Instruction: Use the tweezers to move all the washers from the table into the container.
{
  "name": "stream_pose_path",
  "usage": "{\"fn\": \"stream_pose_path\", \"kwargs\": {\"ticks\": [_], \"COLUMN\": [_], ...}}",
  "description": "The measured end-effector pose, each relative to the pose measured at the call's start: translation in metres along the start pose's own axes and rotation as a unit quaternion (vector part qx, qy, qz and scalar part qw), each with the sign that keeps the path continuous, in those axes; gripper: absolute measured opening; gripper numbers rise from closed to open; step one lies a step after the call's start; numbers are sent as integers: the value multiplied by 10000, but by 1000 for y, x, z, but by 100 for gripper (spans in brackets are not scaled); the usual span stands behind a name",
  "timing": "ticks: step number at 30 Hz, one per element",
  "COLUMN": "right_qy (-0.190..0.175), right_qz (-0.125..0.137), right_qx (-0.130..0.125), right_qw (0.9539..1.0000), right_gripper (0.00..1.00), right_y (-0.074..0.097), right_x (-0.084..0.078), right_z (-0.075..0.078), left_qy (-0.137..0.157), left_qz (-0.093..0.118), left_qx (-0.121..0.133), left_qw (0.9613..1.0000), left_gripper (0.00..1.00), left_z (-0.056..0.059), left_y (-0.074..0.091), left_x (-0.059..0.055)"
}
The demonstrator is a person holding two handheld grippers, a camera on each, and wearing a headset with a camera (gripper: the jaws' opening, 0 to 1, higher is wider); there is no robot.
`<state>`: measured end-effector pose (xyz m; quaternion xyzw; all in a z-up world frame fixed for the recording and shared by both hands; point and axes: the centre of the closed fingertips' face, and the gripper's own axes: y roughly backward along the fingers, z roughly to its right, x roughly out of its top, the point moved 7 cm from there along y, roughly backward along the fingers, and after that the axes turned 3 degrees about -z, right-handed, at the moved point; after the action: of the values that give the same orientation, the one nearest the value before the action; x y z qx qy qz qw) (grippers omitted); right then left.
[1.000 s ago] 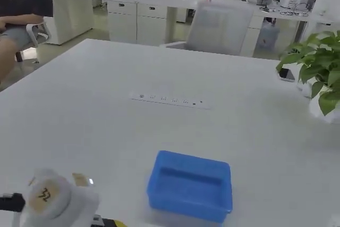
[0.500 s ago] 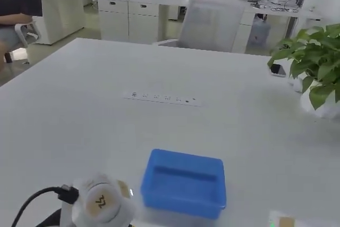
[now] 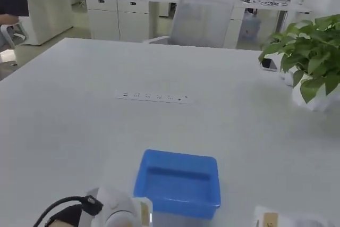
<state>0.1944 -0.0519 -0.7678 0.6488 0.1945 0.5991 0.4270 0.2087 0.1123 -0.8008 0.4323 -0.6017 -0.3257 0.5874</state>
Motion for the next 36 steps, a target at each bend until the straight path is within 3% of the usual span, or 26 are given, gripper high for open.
{"fn": "stream_pose_path", "kwargs": {"ticks": [2,5,9,15,22,29,36], "right_qy": [0,8,34,104,234,459,588], "right_qz": [1,-5,-7,-11,-35,-18,5], "right_qx": [4,16,54,145,260,373,517], "right_qw": [10000,10000,10000,9998,9994,9982,9969], "right_gripper": [11,11,11,12,14,14,12], "right_y": [-1,-2,-4,-5,-11,-14,-20], "right_x": [0,-1,-1,-2,-1,7,9], "right_z": [0,1,0,-6,-14,-20,-26], "left_qy": [-199,-425,-597,-577,-753,-789,-891], "left_qz": [-116,-110,98,514,813,1134,1231], "left_qx": [55,-16,13,172,278,361,402], "left_qw": [9997,9990,9982,9969,9934,9898,9876], "left_gripper": [0,0,0,0,0,0,0], "left_z": [1,4,8,13,24,36,45], "left_y": [0,2,10,33,61,72,72], "left_x": [-1,0,6,18,41,62,69]}}
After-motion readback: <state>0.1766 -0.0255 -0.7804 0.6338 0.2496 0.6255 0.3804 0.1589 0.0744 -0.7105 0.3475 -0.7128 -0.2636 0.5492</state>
